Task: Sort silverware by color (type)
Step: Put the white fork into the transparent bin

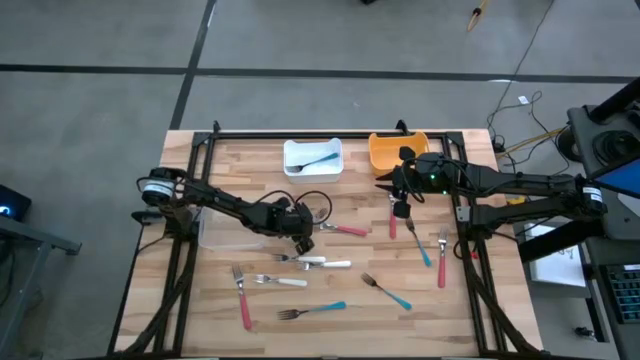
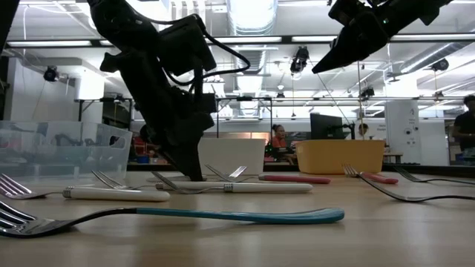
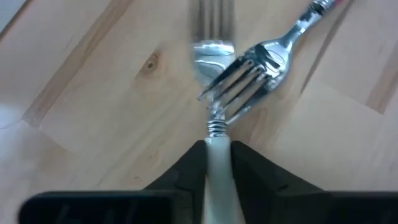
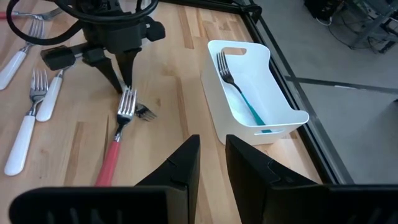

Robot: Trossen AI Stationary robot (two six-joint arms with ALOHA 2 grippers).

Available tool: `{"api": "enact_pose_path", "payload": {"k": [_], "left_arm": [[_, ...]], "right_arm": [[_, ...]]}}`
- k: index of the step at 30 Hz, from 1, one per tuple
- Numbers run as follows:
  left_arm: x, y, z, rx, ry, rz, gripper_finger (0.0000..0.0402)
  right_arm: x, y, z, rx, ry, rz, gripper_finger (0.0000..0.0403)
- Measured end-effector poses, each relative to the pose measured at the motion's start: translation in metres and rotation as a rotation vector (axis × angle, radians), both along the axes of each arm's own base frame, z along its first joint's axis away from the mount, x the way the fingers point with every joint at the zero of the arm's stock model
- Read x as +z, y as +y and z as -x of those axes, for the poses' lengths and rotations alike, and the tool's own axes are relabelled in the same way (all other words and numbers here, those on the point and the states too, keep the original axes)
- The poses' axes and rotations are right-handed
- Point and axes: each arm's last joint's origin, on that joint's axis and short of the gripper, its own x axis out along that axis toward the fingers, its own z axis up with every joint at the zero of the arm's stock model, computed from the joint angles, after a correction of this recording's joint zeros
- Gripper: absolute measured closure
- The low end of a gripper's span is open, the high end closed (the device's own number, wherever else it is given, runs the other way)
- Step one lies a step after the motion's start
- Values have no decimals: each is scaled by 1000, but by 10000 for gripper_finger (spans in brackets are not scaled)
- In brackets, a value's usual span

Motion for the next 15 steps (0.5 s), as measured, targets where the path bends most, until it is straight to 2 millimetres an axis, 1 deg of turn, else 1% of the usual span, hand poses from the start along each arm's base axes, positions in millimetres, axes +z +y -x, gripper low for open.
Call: {"api": "enact_pose_path", "payload": {"k": [2,3,7,10,15], "left_arm": [[0,0,0,19,-4,-7,376],[0,1,0,26,-6,-12,380],[0,4,1,83,-16,-32,380],[4,6,4,107,-14,-57,380],[16,15,11,143,-11,-60,380]], "right_arm": [[0,0,0,0,0,0,335],[0,0,0,0,0,0,335],[0,0,0,0,0,0,335],[0,0,0,0,0,0,335],[0,0,0,-1,-1,-1,335]]}}
